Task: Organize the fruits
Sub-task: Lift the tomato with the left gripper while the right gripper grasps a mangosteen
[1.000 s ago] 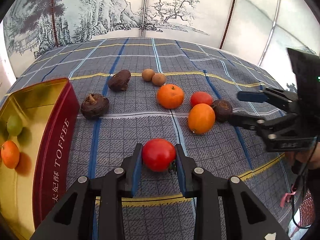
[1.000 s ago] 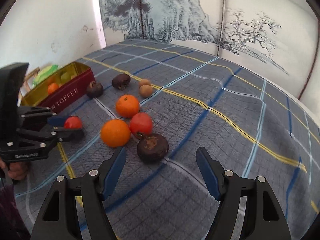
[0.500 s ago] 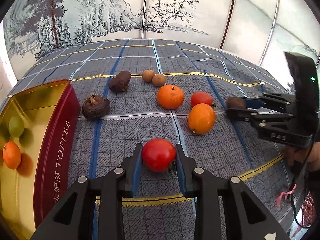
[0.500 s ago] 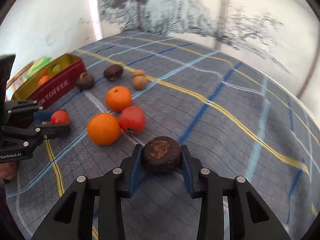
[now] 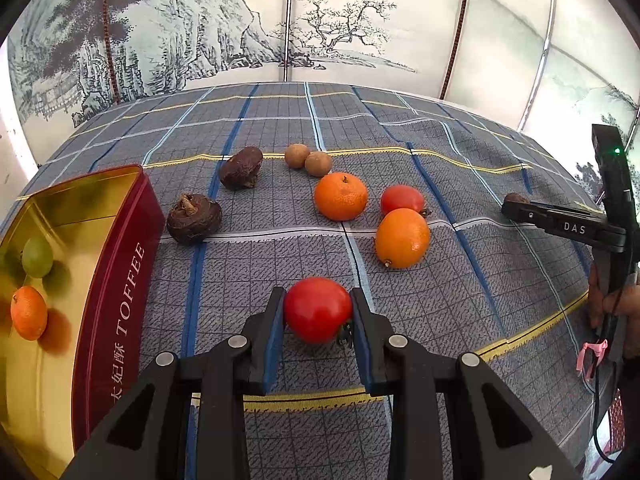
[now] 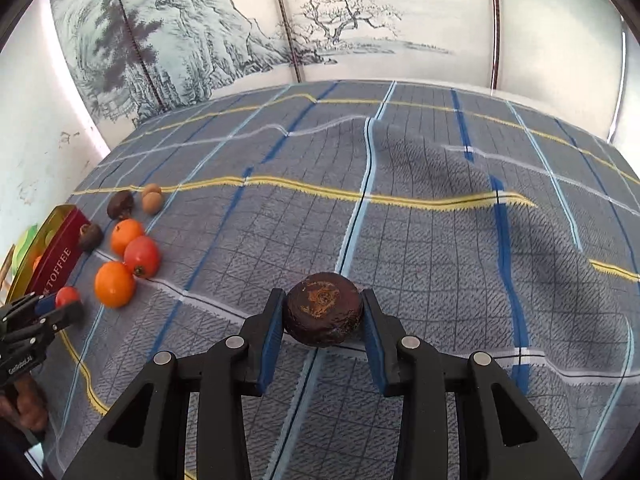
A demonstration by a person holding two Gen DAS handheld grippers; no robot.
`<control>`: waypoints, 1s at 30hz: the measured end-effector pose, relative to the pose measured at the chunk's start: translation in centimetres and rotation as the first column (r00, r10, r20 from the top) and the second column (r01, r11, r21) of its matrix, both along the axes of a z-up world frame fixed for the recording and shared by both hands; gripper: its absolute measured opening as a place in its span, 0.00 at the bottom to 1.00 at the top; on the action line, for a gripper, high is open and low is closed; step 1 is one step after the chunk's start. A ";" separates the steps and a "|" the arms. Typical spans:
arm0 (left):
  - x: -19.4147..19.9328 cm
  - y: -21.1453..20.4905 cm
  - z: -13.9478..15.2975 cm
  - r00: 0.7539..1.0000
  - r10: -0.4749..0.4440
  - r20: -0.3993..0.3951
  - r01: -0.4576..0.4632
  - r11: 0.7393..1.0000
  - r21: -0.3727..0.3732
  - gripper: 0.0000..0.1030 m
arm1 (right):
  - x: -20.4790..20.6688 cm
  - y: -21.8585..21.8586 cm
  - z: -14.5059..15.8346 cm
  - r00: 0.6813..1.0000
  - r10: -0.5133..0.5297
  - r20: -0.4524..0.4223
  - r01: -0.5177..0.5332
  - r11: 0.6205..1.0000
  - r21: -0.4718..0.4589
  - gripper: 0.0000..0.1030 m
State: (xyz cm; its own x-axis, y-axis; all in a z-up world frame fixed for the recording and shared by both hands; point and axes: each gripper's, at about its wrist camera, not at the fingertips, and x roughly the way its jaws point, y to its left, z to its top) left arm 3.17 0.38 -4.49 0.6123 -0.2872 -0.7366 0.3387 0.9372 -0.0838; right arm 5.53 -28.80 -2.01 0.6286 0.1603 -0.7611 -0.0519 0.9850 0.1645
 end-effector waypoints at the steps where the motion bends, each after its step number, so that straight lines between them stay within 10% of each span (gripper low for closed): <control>1: 0.0 0.0 0.0 1.000 0.001 0.002 -0.001 1.000 0.000 0.27 | 0.0 0.0 0.0 1.000 0.000 0.000 0.000 1.000 -0.003 0.37; 30: -3.8 2.7 5.4 0.992 0.048 0.120 -0.042 0.998 -0.050 0.27 | 0.1 2.1 -0.2 1.000 0.001 -0.009 -0.002 0.993 -0.118 0.37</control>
State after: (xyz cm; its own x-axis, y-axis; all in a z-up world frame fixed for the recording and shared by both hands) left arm -0.65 3.08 0.94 0.7095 -0.2901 -0.6423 0.3068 0.9476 -0.0891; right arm 5.63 -26.72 -2.16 0.6215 0.0703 -0.7803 -0.0525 0.9975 0.0481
